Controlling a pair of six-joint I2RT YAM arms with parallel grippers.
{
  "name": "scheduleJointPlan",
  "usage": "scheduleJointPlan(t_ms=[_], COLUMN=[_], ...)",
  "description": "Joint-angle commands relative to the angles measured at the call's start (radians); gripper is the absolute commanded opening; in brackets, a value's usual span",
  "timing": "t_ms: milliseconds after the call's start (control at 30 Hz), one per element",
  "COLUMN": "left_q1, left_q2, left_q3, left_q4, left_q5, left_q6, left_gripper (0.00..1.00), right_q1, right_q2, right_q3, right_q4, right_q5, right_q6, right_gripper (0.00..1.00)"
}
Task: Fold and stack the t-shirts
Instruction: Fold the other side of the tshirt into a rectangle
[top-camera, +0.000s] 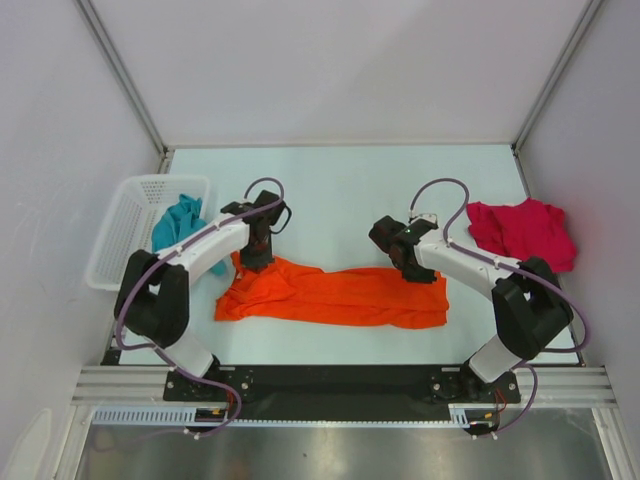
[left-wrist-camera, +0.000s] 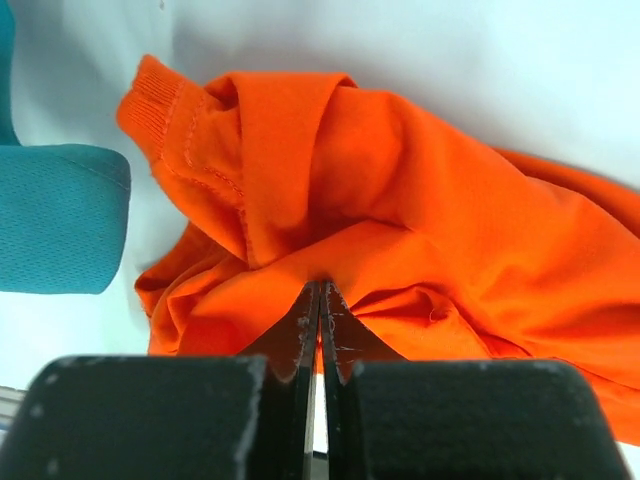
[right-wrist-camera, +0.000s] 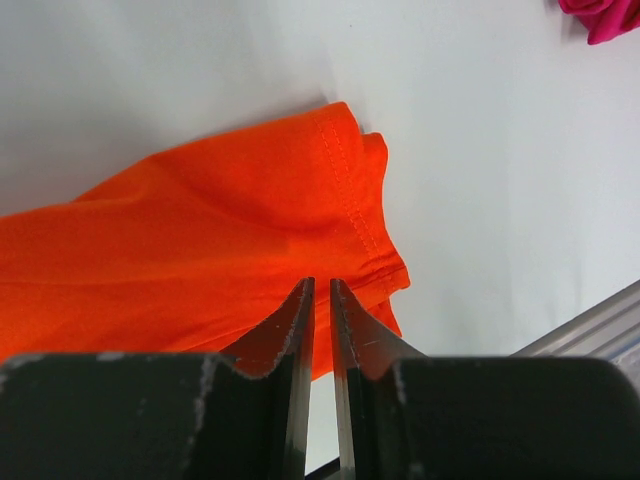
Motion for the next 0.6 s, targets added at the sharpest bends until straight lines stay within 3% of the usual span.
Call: scheduleJointPlan(t_ms=[0,300,567], left_q1=[0.001,-0.002,-0.029], left_q2=[-0.073,-0.200,-0.269], left_q3=[-0.051,-0.175,-0.181], left_q4=[0.016,0.007,-0.039], left_q5=[0.039,0.099,0.124], left_q6=[0.010,-0.013,-0.028], left_gripper=[0.04,0.03,0.03], right_q1=[-0.002,0.001,0.002], right_q2=[-0.040,-0.052,-0.057], right_q3=[-0.005,-0.014,-0.016], right_q4=[-0.004,-0.012,-0.014], right_q5=[0.020,0.017,0.020], right_q6=[0.000,0.000,0.003], right_gripper=[0.17,0.17,0.17])
